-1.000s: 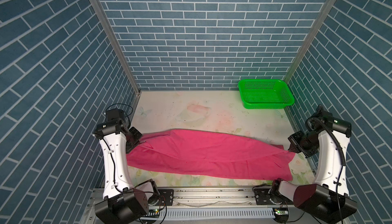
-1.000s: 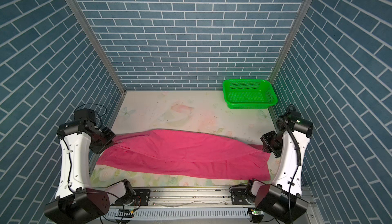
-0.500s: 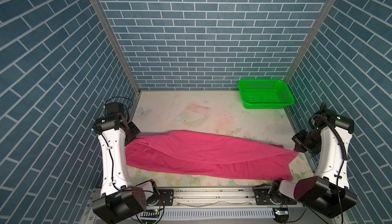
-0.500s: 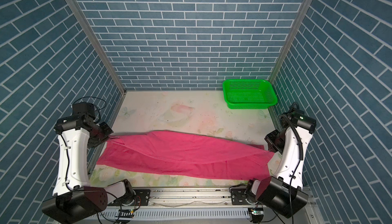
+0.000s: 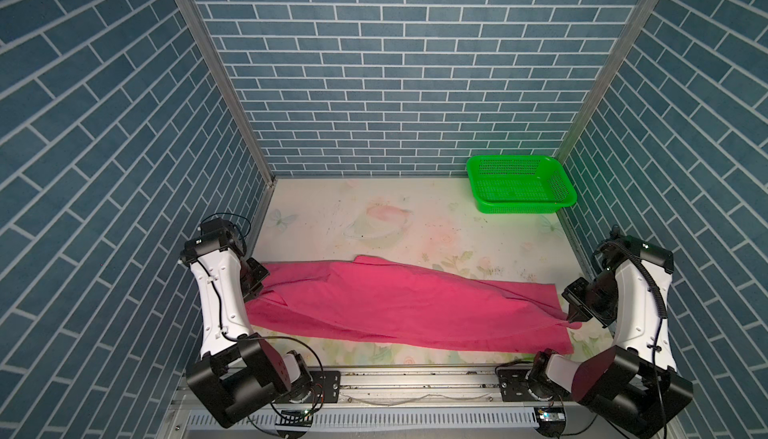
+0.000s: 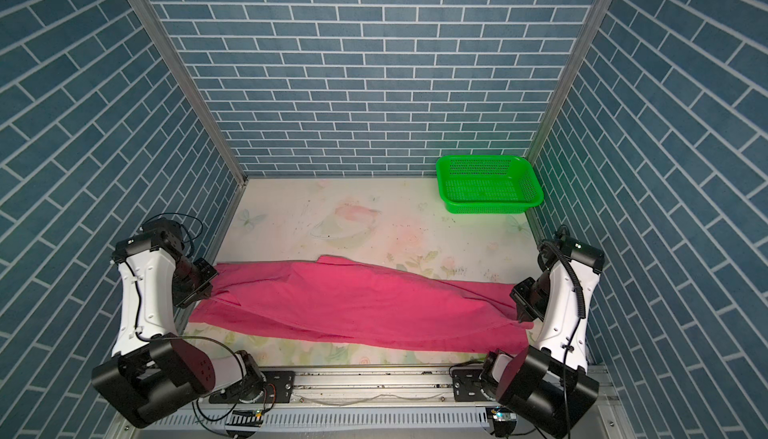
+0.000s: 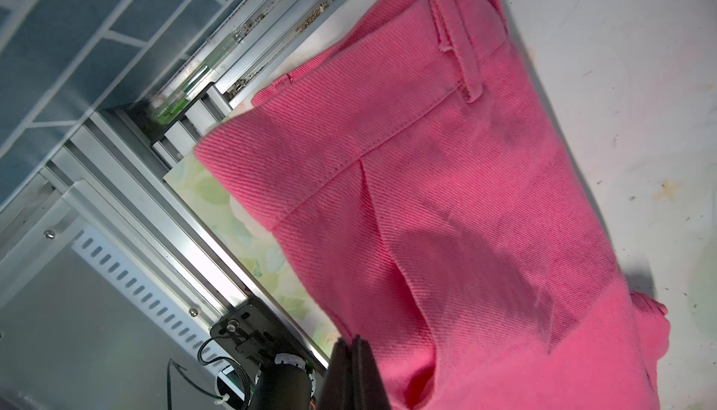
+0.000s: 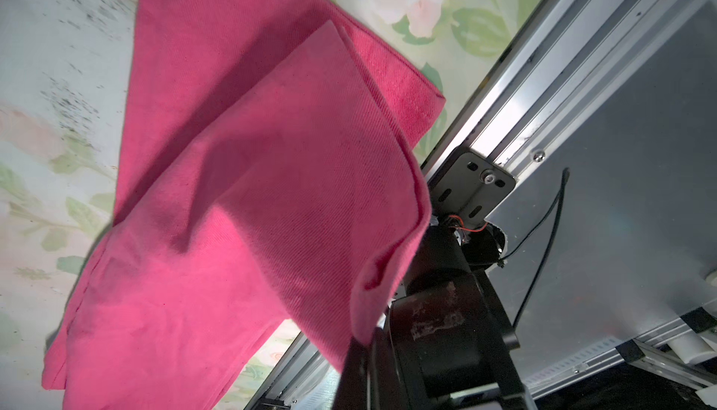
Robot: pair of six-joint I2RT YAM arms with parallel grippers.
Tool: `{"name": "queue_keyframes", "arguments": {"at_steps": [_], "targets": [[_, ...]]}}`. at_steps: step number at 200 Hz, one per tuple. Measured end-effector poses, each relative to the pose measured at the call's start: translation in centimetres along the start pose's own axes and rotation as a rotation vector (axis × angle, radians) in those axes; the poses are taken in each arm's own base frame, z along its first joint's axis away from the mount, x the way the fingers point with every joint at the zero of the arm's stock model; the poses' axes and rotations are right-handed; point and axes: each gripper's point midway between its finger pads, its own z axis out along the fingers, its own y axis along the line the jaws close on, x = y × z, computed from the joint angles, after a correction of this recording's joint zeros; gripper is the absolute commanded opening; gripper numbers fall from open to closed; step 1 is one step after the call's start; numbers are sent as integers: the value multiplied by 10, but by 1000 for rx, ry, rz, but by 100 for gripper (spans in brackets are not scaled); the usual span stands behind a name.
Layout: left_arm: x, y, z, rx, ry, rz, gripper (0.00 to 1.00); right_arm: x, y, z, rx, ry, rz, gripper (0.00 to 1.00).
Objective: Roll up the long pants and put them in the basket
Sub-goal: Fold the long pant at the center of the board.
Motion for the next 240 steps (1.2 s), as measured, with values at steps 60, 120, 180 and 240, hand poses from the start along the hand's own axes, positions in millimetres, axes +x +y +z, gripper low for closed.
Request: {"name": "queue_keyframes", "arguments": {"at_steps": [60,120,180,240], "targets": [[-10,-2,0,-10,8,-4,0,-14,-3,-5,47,-14,8,0],[-15,0,1,-11,7,-23,0,-18,-8,-2,68,7,38,0],[7,9,26,-47,100,-32,0,-14,-11,7,89,53,41,0],[17,14,34,-67,132,-35,0,-7,-10,17,89,105,51,0]]}}
